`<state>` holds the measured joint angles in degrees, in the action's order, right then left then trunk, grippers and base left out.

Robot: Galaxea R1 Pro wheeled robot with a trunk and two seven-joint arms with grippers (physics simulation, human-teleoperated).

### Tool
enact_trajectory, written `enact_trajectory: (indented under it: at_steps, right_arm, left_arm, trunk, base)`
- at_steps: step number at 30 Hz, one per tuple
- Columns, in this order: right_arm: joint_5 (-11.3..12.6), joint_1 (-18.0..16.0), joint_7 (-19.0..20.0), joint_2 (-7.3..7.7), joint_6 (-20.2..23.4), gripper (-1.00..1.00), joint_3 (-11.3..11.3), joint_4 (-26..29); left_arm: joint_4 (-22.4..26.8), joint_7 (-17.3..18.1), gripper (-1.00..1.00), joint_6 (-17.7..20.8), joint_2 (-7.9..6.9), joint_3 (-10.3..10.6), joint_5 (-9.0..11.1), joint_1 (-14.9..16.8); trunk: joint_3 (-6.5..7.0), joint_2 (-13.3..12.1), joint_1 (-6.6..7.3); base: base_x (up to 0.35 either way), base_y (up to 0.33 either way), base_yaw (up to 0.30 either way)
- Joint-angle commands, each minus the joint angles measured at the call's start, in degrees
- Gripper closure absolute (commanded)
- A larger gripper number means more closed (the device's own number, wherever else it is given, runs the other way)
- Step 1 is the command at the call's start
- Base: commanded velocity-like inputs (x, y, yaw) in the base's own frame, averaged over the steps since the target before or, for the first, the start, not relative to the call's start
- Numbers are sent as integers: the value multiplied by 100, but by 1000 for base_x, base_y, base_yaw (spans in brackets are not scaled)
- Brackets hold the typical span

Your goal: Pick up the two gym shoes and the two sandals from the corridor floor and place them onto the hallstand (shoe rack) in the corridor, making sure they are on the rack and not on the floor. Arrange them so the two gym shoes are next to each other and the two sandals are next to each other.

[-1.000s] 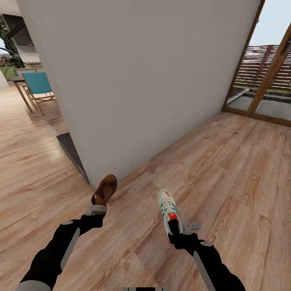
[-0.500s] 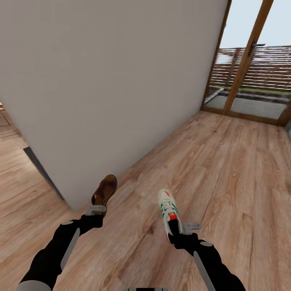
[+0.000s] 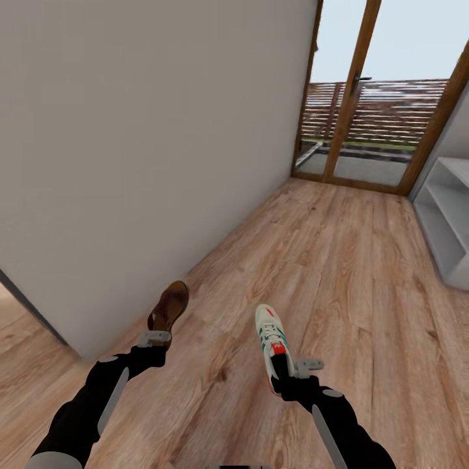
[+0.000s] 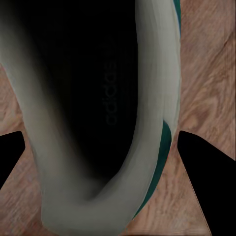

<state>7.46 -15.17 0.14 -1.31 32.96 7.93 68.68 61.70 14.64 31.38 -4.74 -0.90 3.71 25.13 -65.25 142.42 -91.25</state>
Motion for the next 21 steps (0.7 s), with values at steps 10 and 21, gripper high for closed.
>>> enact_trajectory:
  at_steps: [10,21]
  right_arm:
    - [36,-4,-6,-1,26,100,-2,5]
    - [36,-4,-6,-1,26,100,-2,5]
  left_arm:
    - [9,30,100,44,0,-14,34,1]
    - [9,30,100,44,0,-15,34,0]
  trunk:
    - [48,2,1]
    - [109,2,1]
  base:
    - [0,0,-284]
    - [0,0,-279]
